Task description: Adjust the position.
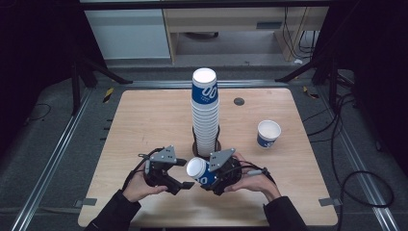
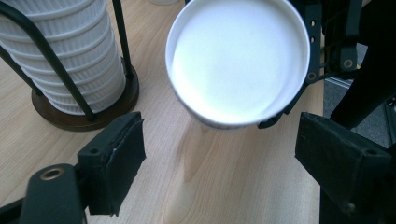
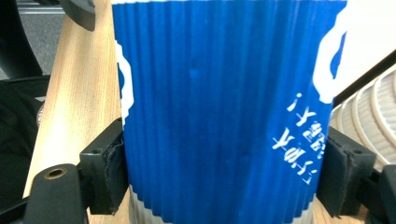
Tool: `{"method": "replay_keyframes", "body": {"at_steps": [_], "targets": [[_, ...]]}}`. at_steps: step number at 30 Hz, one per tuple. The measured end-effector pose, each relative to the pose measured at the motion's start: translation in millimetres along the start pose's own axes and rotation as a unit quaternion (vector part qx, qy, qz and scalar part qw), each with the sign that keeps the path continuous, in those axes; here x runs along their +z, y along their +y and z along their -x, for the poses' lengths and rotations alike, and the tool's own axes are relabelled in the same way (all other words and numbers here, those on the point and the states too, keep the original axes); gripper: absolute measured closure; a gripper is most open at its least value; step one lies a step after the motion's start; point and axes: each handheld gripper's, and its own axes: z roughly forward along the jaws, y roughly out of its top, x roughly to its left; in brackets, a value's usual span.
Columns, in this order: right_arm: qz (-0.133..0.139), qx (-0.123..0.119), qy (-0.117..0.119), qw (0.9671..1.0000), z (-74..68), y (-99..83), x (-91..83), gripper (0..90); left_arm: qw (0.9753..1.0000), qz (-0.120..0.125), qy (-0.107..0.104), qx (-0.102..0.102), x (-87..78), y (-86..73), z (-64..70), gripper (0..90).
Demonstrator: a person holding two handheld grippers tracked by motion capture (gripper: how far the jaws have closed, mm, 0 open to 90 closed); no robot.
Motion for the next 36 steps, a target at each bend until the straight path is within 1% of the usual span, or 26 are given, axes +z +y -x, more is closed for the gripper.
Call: {"method": "replay_keyframes", "body": {"at_steps": [4,6,8,9,12,16,19,25,27,30,33,35,36], "targets": [[-0.005,-0.008,0.004,0.9999,-2.9,1.5,4.6,19.2,1.0000,-0.002,-0.004,-0.002,2.3,1.5,1.0,15.4],[-0.013,-0.015,0.004,0.9998,-4.2,2.2,7.1,19.2,1.0000,-0.004,-0.006,-0.004,4.1,2.3,1.8,15.6],[-0.015,-0.014,0.006,0.9998,-6.3,2.9,9.5,19.3,0.9999,-0.008,-0.008,-0.002,5.9,2.8,3.1,16.2],[-0.015,-0.019,0.007,0.9997,-6.6,3.4,10.6,19.3,0.9999,-0.010,-0.009,-0.002,7.1,2.7,3.7,16.4],[-0.017,-0.021,0.012,0.9996,-9.6,5.4,13.2,19.3,0.9998,-0.017,-0.010,-0.001,10.2,2.3,4.6,17.4],[-0.021,-0.029,0.013,0.9993,-11.8,7.1,16.3,19.3,0.9997,-0.023,-0.010,-0.003,12.8,1.9,5.1,19.3],[-0.025,-0.028,0.013,0.9992,-12.4,7.4,17.3,19.3,0.9995,-0.029,-0.008,-0.005,14.3,1.9,5.7,21.2],[-0.029,-0.033,0.012,0.9990,-13.4,8.3,18.5,19.3,0.9992,-0.039,-0.011,0.000,17.9,2.2,7.9,24.4],[-0.030,-0.032,0.013,0.9989,-14.3,8.6,19.5,19.3,0.9990,-0.043,-0.010,0.000,17.9,2.1,7.9,24.8],[-0.032,-0.033,0.013,0.9989,-14.0,8.8,19.7,19.1,0.9989,-0.045,-0.013,-0.002,17.3,1.8,6.6,25.0],[-0.032,-0.028,0.014,0.9990,-14.1,9.2,20.1,18.6,0.9989,-0.046,-0.012,-0.002,17.0,1.8,6.7,25.2],[-0.033,-0.032,0.015,0.9988,-13.8,8.9,20.7,18.2,0.9988,-0.048,-0.013,-0.002,17.2,1.7,6.7,25.3],[-0.033,-0.030,0.015,0.9989,-13.9,8.8,21.0,17.8,0.9988,-0.048,-0.013,-0.001,17.1,1.8,6.9,25.3]]}}
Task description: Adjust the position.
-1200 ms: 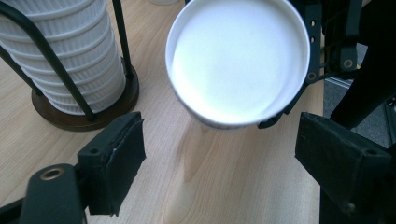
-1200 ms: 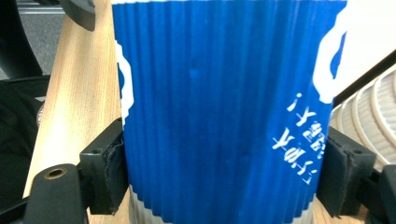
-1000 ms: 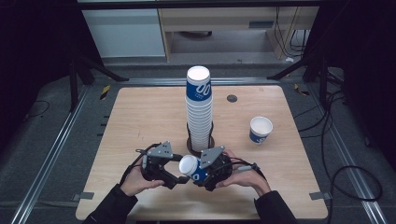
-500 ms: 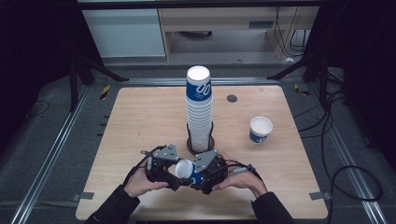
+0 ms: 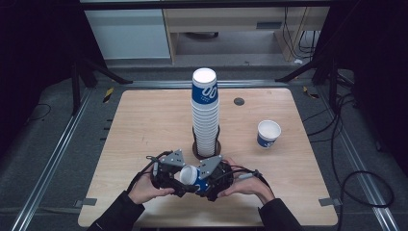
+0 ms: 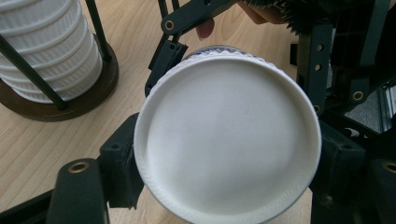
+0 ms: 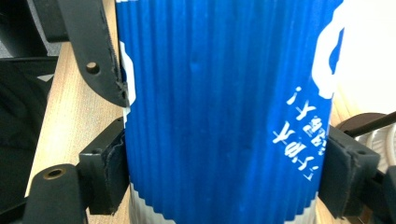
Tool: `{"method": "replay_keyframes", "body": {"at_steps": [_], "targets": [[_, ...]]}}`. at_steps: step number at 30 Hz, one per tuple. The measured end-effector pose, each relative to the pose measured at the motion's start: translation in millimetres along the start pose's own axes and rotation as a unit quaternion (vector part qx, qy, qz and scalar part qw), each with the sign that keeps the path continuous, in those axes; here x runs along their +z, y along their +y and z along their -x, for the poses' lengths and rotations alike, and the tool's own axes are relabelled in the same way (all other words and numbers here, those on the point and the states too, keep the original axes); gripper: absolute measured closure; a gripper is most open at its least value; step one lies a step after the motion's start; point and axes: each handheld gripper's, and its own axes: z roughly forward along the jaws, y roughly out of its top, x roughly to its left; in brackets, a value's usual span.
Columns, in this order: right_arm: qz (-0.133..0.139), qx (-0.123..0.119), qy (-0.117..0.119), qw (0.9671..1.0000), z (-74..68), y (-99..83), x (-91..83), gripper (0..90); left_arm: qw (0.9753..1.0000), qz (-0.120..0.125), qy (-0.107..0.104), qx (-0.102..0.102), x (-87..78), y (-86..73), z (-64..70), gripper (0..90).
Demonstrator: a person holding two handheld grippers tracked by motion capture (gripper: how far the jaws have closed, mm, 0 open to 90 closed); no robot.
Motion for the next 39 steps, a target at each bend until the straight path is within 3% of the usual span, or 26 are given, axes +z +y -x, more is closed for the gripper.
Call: {"method": "replay_keyframes", "body": {"at_steps": [6,11,15,25,31,34,39], "targets": [[0.018,0.014,0.005,0.9997,1.4,0.5,-2.5,11.2,0.9999,0.010,0.004,-0.003,-3.5,-0.1,-0.8,25.4],[0.037,0.026,-0.006,0.9990,6.4,-0.4,-10.8,8.3,0.9997,0.021,0.007,-0.006,-11.3,-0.8,-4.2,25.5],[0.068,0.044,-0.016,0.9966,12.6,-2.3,-23.5,7.5,0.9991,0.038,0.014,-0.012,-20.8,-2.2,-8.5,25.4],[0.114,0.078,-0.032,0.9899,23.8,-12.3,-46.3,6.9,0.9937,0.104,0.028,-0.030,-43.2,-9.6,-21.8,25.4],[0.133,0.090,-0.023,0.9868,26.6,-15.3,-49.9,7.0,0.9897,0.140,0.009,-0.026,-47.9,-11.3,-23.1,25.4],[0.138,0.089,-0.011,0.9864,26.1,-15.2,-49.6,7.0,0.9887,0.148,0.000,-0.023,-47.5,-10.8,-21.9,25.4],[0.161,0.093,0.012,0.9825,25.7,-14.6,-48.4,7.1,0.9875,0.156,-0.017,-0.014,-46.9,-9.6,-18.9,25.4]]}}
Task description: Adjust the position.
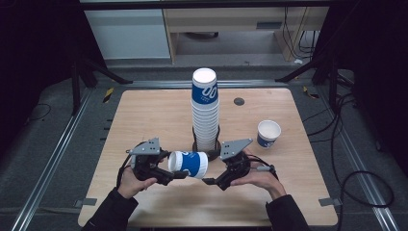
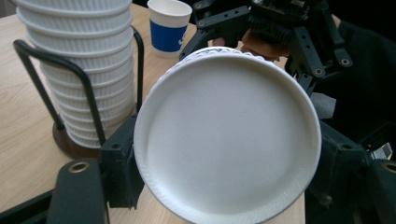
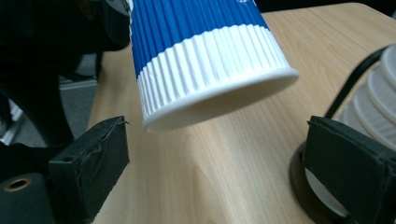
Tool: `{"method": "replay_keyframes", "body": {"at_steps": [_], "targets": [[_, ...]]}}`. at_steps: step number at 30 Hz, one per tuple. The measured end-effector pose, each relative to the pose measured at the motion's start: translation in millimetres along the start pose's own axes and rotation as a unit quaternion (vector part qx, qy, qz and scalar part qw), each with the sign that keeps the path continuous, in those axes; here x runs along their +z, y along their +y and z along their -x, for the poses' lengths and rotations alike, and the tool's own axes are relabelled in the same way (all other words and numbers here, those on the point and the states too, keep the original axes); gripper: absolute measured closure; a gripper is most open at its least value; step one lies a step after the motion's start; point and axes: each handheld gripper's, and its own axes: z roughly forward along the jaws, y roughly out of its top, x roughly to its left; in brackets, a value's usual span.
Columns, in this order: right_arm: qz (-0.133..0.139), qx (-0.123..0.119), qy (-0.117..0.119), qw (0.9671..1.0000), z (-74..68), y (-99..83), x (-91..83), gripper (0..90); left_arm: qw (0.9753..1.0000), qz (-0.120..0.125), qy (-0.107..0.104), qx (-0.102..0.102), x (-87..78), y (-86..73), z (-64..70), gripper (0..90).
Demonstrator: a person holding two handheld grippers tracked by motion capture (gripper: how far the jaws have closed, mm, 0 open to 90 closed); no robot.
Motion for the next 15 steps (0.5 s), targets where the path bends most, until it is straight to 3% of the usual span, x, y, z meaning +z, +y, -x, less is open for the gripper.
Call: {"method": "replay_keyframes", "body": {"at_steps": [15], "targets": [[0.021,0.012,0.051,0.9984,-3.0,-2.7,10.6,8.3,0.9991,0.003,-0.038,0.018,9.3,0.6,8.6,25.5]]}}
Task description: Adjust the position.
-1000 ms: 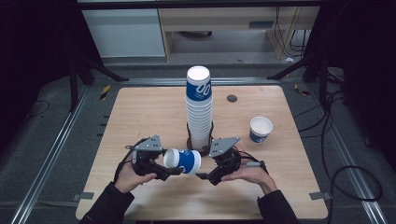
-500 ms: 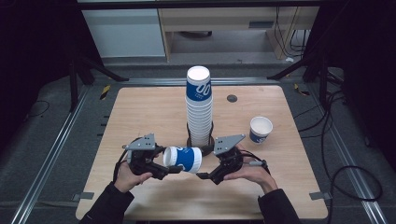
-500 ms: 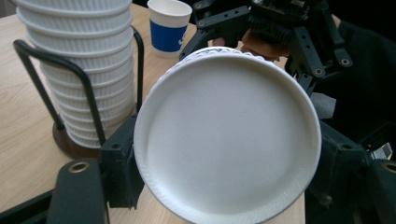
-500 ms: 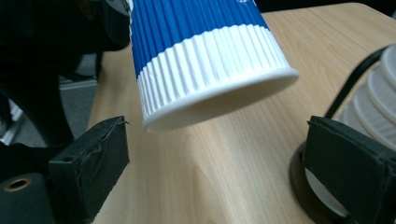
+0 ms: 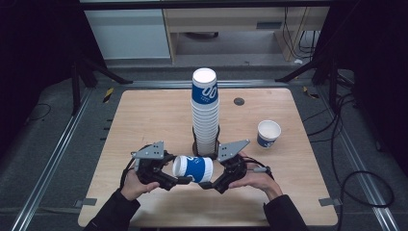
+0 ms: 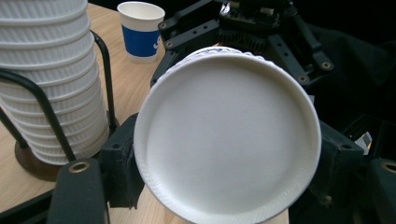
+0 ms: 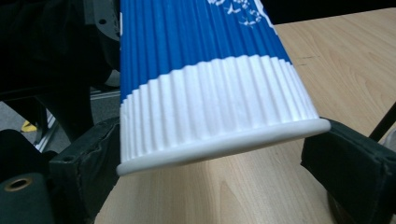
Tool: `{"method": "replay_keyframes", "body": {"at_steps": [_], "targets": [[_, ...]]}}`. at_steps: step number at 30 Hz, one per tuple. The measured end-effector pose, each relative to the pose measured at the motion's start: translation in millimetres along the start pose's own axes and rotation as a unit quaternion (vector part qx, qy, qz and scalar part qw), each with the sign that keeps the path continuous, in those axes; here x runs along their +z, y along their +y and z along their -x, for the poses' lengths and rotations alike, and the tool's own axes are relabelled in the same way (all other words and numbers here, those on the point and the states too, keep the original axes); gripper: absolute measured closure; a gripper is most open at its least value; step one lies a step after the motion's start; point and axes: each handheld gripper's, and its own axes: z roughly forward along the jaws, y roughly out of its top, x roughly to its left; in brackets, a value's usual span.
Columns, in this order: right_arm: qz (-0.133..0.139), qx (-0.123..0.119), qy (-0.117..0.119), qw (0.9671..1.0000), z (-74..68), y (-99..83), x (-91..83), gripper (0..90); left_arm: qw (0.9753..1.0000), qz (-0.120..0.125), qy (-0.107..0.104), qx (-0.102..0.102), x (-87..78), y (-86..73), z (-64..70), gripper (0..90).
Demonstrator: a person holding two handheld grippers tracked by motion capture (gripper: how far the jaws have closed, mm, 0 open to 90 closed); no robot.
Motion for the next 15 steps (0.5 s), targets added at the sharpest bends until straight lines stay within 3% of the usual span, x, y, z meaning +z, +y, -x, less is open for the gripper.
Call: {"method": "replay_keyframes", "body": {"at_steps": [7,15], "targets": [[0.007,0.011,0.023,0.9996,0.5,-2.5,2.0,13.5,0.9999,-0.009,-0.003,0.005,3.6,-0.6,1.5,25.6],[0.006,0.013,0.028,0.9995,0.9,-3.1,0.7,16.1,0.9999,-0.009,-0.009,0.000,3.8,-0.6,0.1,25.7]]}}
